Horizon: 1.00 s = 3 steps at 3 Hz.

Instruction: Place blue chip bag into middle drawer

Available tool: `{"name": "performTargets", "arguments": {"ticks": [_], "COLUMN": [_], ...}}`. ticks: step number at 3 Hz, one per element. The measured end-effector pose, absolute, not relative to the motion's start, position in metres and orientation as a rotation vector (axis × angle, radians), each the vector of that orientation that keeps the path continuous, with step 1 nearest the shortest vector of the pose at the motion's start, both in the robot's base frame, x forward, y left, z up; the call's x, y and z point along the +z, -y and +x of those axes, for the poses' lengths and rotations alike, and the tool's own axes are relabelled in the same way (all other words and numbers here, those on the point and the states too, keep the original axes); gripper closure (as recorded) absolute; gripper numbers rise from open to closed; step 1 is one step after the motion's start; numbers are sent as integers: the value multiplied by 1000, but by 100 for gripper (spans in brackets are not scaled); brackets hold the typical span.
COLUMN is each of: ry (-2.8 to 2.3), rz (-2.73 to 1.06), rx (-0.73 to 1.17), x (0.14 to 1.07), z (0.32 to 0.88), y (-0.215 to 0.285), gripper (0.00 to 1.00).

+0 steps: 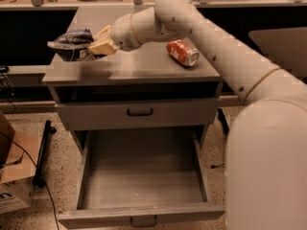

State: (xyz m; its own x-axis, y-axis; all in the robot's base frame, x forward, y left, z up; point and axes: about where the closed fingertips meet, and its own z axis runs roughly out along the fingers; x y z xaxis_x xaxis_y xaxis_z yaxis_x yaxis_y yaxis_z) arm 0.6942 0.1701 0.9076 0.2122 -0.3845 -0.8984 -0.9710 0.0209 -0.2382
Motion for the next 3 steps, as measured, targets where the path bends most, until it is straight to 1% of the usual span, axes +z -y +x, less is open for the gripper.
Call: {"name": "performTargets", "arguments": {"ticks": [1, 2, 3], "ry": [-1250, -1257, -1256], "rz": [-1560, -1551, -1653], "rx": [716, 682, 719], "x": [950, 962, 941], "z": [632, 588, 536], "y": [-122, -81, -59], "gripper": [100, 100, 100]}}
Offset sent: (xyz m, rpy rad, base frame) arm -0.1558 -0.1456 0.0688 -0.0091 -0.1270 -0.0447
